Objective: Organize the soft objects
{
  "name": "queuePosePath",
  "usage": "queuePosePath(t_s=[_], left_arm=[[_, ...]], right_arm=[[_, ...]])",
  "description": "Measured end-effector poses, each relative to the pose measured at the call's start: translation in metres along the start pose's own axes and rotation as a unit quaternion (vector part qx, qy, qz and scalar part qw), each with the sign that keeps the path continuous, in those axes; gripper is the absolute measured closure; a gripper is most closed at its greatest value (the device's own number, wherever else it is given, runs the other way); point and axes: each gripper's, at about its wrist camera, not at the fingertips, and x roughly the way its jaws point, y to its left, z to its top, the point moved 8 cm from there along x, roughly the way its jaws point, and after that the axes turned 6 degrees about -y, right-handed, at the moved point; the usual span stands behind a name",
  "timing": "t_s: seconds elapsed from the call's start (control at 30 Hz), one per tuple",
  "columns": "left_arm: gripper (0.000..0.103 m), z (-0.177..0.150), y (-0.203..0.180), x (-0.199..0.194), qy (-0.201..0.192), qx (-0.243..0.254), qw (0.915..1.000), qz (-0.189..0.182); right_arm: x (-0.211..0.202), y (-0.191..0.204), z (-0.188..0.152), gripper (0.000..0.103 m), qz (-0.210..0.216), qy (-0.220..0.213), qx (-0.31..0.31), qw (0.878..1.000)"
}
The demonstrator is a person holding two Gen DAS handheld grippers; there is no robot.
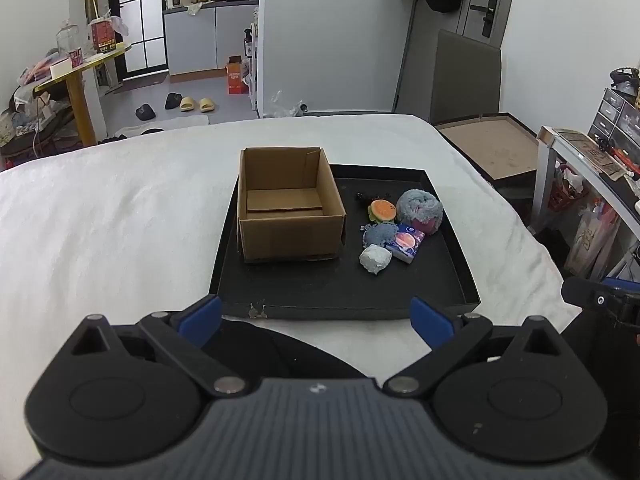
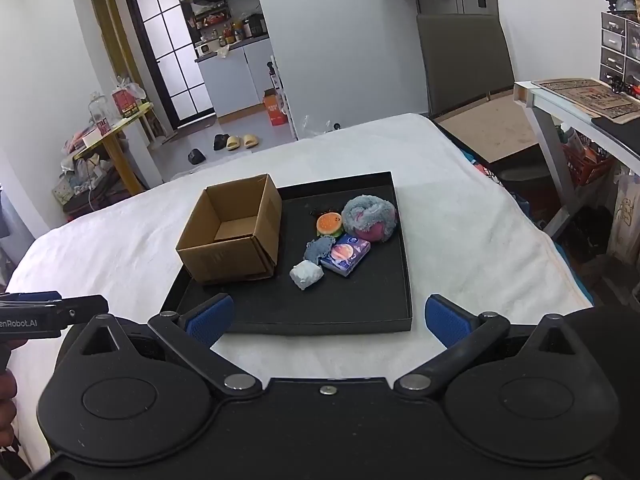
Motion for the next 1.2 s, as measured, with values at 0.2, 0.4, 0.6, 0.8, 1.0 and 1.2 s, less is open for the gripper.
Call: queuePosePath(t_s=[0.2, 0.4, 0.6, 0.8, 1.0, 1.2], left_arm=[[0.003, 0.000, 0.000, -0.002, -0.003, -0.004, 1.0000, -0.003], [0.003, 0.002, 0.008, -0.005, -0.004, -0.002, 1.0000, -0.002], [0.003, 0.005, -0.001, -0.001, -0.001, 0.005, 1.0000, 0.000], [0.003, 0.005, -0.002, -0.002, 0.000, 0.007, 1.0000, -0.002], [0.003, 0.005, -0.004, -0.003, 0.000, 0.012, 0.9999, -0.007], [0.003, 0.006, -0.005, -0.003, -0.001, 0.009, 0.9999, -0.009]], right_arm=[[-0.001, 0.003, -0.002, 0.000, 0.003, 0.005, -0.005, 1.000], [0.004, 0.010, -0.003, 0.000, 0.010, 0.009, -0.007, 1.000], [0.002, 0.010, -0.001, 0.000, 0.013, 0.006, -0.009, 1.000], [0.001, 0.011, 0.000, 0.000, 0.016, 0.006, -0.009, 1.000], [0.001, 0.013, 0.000, 0.000, 0.015, 0.005, -0.011, 1.000], [0.001, 0.012, -0.001, 0.000, 0.011, 0.005, -0.008, 1.000]])
